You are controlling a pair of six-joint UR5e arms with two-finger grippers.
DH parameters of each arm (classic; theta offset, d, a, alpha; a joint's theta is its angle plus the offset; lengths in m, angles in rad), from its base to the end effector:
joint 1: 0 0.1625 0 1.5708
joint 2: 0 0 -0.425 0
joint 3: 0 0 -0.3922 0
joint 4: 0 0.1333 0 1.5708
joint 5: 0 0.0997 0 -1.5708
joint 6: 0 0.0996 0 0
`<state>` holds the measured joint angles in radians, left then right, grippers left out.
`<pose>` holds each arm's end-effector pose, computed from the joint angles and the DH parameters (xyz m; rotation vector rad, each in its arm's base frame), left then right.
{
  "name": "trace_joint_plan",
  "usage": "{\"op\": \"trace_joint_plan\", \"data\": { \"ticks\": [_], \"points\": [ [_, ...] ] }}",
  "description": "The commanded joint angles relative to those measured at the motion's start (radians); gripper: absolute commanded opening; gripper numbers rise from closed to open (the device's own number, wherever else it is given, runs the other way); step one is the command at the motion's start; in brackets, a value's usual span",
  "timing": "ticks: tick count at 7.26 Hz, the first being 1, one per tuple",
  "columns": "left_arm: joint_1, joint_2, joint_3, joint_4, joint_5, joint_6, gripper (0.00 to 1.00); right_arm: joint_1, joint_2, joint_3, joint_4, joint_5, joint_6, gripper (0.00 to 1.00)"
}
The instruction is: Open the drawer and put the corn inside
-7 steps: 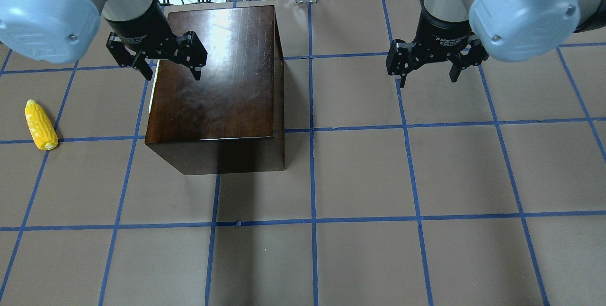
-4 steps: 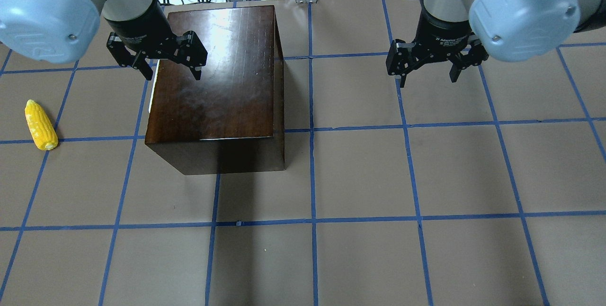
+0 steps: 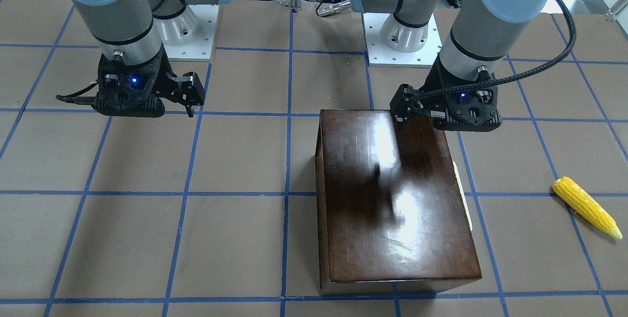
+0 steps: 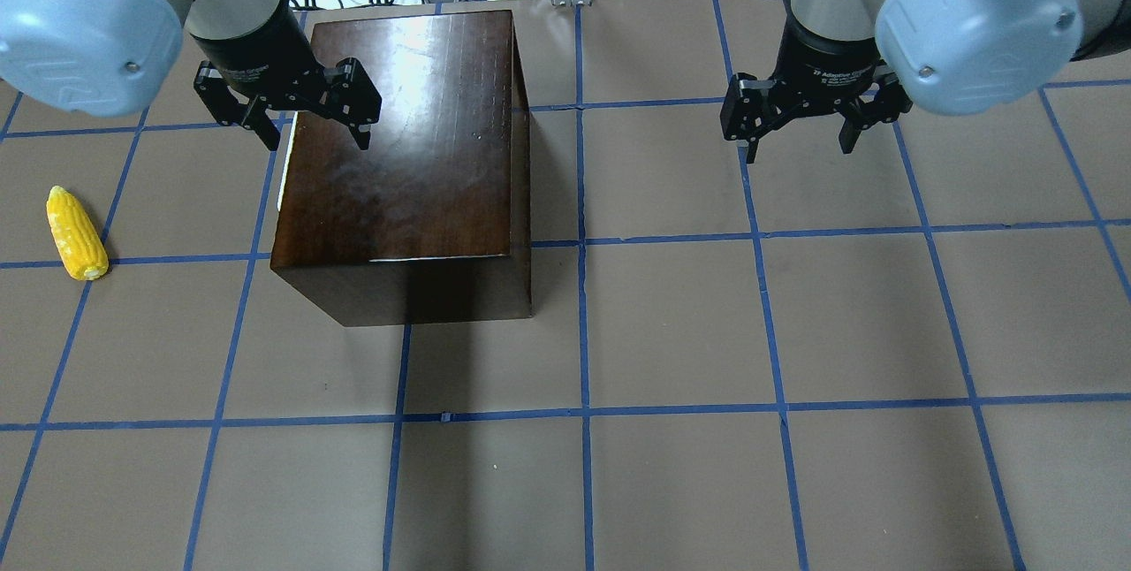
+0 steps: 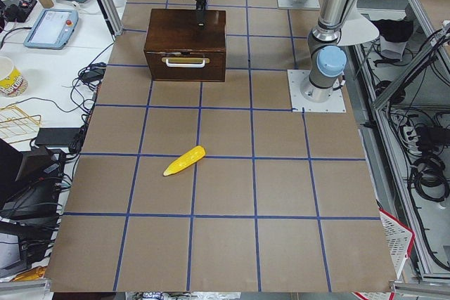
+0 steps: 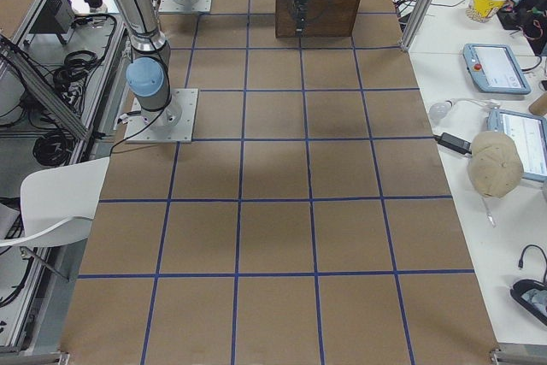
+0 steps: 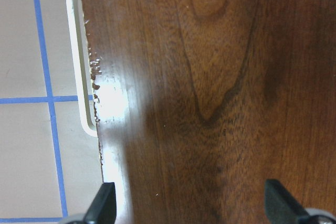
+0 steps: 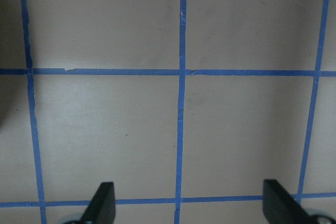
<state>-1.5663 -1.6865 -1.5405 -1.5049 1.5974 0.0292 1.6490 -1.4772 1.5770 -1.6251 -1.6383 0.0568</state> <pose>-0.1282 -0.5382 0.4497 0.0389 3.1149 0.0311 0.1672 -0.5136 0.4428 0.0352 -3.0703 -0.0627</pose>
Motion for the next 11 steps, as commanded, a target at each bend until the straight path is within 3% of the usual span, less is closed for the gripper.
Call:
{"op": "trace_joint_plan", "data": {
  "ticks": [1, 7, 11],
  "points": [
    [0.0, -0.001, 0.002, 0.0, -0.004, 0.0, 1.0, 0.0, 0.0, 0.0, 0.001, 0.0, 0.0, 1.0],
    [0.015, 0.005, 0.011, 0.009, -0.008, -0.009, 1.0, 0.0, 0.0, 0.0, 0.001, 0.0, 0.0, 1.0],
    [0.139, 0.002, 0.017, 0.014, -0.011, 0.056, 1.0, 0.0, 0.0, 0.0, 0.001, 0.0, 0.0, 1.0]
  ]
}}
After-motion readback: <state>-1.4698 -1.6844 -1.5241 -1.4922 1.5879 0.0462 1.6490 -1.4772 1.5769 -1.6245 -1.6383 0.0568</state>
